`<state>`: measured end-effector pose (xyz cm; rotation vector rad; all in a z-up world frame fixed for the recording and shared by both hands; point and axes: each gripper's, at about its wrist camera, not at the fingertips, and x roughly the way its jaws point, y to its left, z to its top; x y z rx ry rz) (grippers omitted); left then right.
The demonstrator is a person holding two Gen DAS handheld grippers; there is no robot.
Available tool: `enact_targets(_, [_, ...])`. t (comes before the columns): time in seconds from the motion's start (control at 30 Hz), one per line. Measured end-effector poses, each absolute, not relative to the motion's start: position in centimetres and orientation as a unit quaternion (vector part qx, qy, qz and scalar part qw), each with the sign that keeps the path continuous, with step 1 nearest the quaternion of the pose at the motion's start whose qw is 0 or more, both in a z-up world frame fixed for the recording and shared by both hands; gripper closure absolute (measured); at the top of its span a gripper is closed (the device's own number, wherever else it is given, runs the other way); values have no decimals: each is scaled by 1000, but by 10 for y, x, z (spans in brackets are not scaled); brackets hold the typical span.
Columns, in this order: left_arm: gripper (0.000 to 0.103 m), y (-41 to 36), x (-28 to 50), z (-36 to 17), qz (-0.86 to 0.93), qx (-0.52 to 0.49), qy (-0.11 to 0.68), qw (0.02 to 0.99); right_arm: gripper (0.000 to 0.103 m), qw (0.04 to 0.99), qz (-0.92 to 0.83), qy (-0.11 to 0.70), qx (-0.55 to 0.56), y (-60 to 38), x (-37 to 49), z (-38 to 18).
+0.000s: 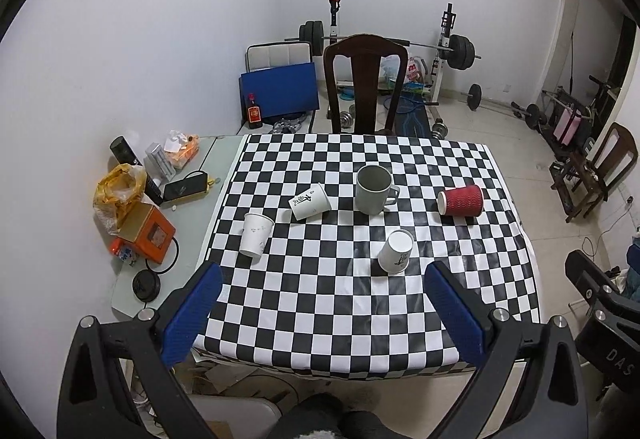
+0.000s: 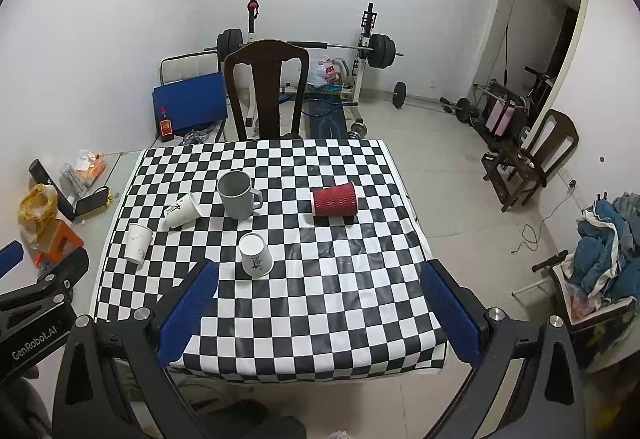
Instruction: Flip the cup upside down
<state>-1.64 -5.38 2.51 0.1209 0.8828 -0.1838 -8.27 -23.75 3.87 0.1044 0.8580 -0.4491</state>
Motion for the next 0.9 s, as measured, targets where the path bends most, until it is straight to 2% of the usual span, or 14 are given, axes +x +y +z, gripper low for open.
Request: enact_targets(0.9, [0,-51,-18,31,-97,58,425,898,0,884,-203,417,53,-230,-80,41])
